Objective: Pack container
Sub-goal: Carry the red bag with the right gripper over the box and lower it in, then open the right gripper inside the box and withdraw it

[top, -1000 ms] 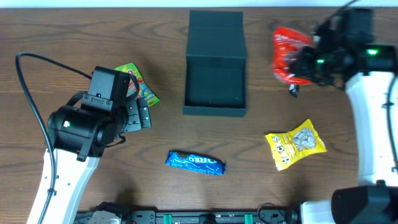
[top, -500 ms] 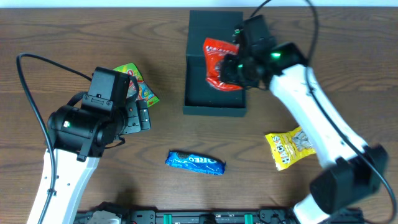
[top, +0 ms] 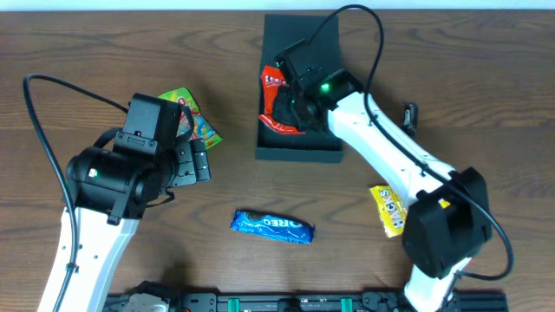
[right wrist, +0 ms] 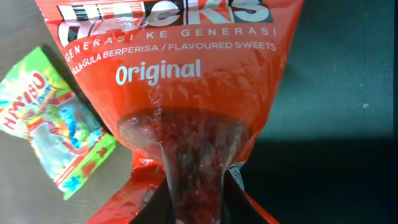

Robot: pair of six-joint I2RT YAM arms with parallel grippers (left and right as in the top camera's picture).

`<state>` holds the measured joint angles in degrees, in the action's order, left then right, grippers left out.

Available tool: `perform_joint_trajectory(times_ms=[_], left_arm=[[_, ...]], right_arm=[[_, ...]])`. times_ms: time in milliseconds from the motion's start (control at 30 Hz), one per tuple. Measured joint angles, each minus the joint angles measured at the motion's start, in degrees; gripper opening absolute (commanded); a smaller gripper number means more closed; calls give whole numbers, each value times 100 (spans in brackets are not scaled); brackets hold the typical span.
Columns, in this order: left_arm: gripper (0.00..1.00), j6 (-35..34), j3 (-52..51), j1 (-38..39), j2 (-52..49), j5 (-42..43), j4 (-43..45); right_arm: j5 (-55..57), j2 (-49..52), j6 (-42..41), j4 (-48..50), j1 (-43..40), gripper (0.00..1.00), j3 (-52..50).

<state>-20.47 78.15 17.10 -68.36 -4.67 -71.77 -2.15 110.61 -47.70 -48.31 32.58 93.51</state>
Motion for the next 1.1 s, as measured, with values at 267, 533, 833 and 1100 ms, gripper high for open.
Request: perform_joint_trajectory(times_ms=[267, 533, 833, 1100], left_arm=[[95, 0, 0, 0, 0, 0, 9], [96, 0, 0, 0, 0, 0, 48], [96, 2, 0, 0, 0, 0, 66], [95, 0, 0, 0, 0, 0, 68]], right_arm=[[90, 573, 153, 11, 2, 1, -2], [92, 612, 280, 70, 28, 1, -2], [225, 614, 302, 68, 153, 8, -2], [326, 612, 466, 90, 153, 52, -2]])
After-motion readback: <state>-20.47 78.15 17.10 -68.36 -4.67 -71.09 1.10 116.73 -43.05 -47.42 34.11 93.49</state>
